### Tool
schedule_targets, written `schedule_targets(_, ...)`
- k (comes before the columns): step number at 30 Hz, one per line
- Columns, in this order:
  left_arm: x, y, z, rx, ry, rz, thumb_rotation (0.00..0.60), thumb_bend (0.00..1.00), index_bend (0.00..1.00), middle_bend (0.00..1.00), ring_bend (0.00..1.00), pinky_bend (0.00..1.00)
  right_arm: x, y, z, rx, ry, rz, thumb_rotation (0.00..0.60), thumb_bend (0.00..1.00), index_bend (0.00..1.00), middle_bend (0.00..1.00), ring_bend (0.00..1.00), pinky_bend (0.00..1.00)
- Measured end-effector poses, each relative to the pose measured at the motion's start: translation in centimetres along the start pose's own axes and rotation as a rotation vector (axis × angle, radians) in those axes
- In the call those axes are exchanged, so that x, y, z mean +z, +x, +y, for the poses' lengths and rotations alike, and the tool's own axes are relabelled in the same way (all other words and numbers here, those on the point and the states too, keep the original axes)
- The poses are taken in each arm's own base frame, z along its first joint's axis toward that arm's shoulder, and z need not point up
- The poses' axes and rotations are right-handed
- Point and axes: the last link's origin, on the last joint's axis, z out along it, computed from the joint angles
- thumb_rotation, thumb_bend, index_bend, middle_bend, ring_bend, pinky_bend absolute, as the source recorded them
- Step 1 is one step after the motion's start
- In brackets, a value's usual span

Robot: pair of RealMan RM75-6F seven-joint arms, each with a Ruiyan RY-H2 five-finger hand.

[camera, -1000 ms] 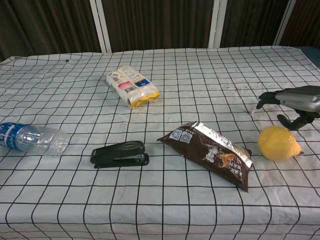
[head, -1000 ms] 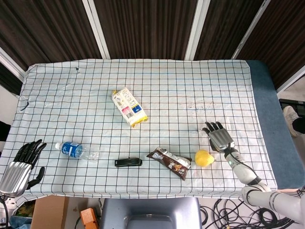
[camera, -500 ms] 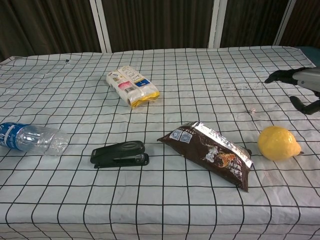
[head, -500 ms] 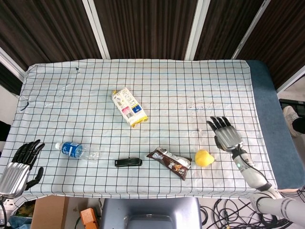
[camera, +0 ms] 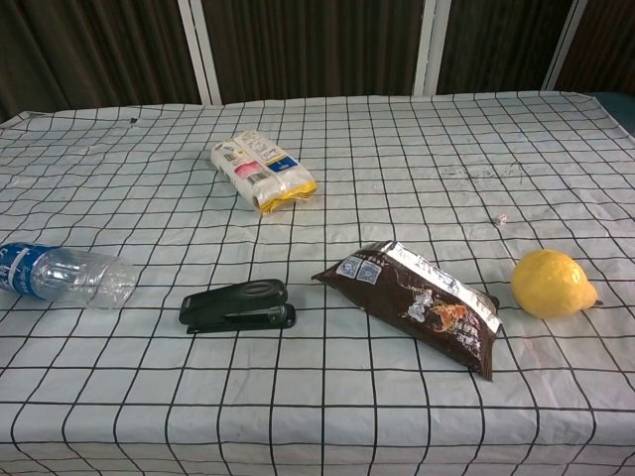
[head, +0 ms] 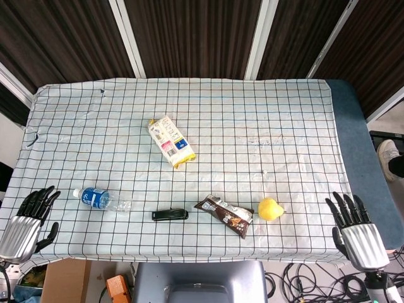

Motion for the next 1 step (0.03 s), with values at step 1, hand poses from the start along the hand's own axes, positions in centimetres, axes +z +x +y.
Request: schedule_targets(1,0.01,0.01,0.04,0.001,0.0,0.003,0.6,0.51,0.0,0.0,0.0,0.09,-0.1,0.01,0.06,0.0,-0.001,-0.003,0.6,0.58,0.0,0.0,0.0,0.0)
